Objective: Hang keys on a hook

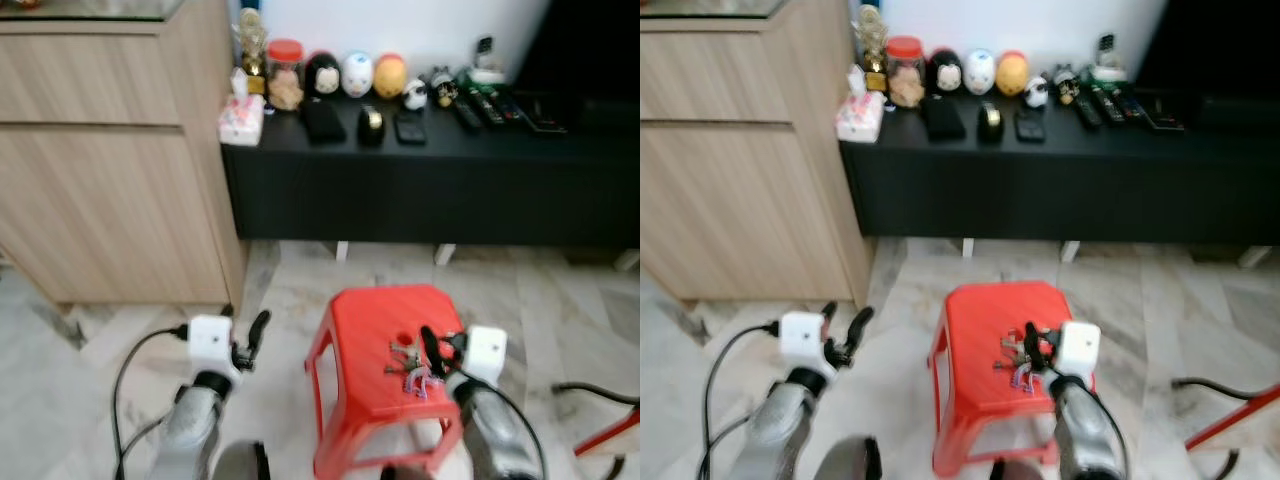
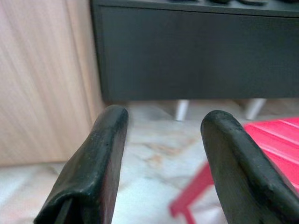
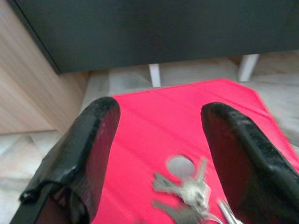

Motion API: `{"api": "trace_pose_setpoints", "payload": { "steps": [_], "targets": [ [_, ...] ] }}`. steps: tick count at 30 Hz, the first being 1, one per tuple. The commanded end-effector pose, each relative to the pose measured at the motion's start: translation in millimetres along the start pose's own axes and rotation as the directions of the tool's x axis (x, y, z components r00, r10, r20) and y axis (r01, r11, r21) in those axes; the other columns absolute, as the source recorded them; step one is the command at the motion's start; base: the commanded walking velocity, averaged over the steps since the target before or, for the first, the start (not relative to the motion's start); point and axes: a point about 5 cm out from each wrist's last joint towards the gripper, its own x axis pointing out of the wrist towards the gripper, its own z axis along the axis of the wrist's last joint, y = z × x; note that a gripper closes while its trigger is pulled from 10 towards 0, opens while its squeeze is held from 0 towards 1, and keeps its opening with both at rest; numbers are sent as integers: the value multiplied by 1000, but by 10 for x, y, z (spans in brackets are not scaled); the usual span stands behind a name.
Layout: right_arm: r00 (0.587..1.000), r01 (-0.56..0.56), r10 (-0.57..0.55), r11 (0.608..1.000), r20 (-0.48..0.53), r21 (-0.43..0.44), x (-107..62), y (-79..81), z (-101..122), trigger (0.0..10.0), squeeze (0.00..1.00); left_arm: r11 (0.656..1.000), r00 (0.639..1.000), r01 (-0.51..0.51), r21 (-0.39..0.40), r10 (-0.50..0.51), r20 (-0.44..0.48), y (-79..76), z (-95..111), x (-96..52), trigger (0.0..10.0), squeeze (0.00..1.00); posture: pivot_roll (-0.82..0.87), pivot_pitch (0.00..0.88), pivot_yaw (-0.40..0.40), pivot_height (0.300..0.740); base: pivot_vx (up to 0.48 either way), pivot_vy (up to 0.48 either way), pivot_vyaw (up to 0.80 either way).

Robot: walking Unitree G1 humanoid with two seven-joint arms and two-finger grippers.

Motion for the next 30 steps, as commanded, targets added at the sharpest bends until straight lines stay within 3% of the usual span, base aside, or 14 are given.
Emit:
{"api": "trace_pose_setpoints", "payload": {
  "steps": [1,5,10,11,12,20,30],
  "targets": [
    [998,38,-39,999,-50,-15,-65,-155,-84,10000,0,1000,999,30,-5,-30,-16,-103,-37,-1,10000,0,59,31,-45,624,0,0,0],
    [997,30,-32,999,-67,-27,-65,-155,-96,10000,0,1000,999,30,-4,-30,-18,-101,-42,-5,10000,0,58,30,-45,624,0,0,0],
    [983,48,-61,996,-174,-75,-82,-204,-209,10000,0,999,999,34,-1,-34,-28,-109,-65,-16,10000,0,56,22,-45,624,0,0,0],
    [979,47,-62,996,-192,-80,-85,-212,-226,10000,416,999,999,34,-1,-34,-29,-110,-68,-17,10000,0,56,22,-45,624,0,0,0],
    [968,47,-68,995,-240,-91,-96,-230,-275,10000,1000,999,999,36,-1,-36,-31,-111,-72,-18,10000,0,55,21,-45,624,0,0,0],
    [914,-16,-30,994,-404,-112,-181,-254,-476,10000,1000,999,998,45,0,-45,-41,-136,-94,-30,10000,0,54,19,-46,624,0,0,0],
    [892,-26,-23,994,-451,-103,-189,-286,-497,10000,1000,999,998,42,3,-42,-46,-129,-108,-43,10000,0,54,27,-49,624,0,0,0]
  ]
}}
